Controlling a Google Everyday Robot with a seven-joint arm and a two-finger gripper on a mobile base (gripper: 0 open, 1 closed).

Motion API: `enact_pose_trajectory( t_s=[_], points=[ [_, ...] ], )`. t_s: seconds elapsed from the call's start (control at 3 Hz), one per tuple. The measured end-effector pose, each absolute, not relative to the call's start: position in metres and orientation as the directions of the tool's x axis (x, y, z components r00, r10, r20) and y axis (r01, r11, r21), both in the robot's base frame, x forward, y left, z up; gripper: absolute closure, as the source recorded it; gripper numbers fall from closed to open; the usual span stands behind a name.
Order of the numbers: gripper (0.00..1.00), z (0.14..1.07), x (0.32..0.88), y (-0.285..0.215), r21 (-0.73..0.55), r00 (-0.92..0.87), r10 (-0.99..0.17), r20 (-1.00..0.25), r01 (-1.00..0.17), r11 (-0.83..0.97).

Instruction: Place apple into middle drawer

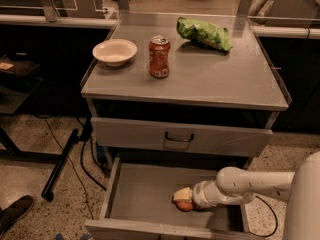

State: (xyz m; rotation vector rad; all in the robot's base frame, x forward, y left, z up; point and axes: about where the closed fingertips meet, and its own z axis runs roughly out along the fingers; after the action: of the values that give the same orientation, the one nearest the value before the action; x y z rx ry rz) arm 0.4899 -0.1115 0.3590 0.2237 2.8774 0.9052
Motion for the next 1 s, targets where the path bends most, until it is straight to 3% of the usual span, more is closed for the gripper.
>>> enact_pose_trajectory(
  t_s=[0.67,1.0],
  points=[
    [0.11,0.3589,0.4899,-0.1115,0.576,-0.982,0.175,-0.067,0.105,0.811],
    [0.00,0.3589,0.4898,-0.1114,0.576,-0.982,0.175,-0.067,0.105,0.811]
  ],
)
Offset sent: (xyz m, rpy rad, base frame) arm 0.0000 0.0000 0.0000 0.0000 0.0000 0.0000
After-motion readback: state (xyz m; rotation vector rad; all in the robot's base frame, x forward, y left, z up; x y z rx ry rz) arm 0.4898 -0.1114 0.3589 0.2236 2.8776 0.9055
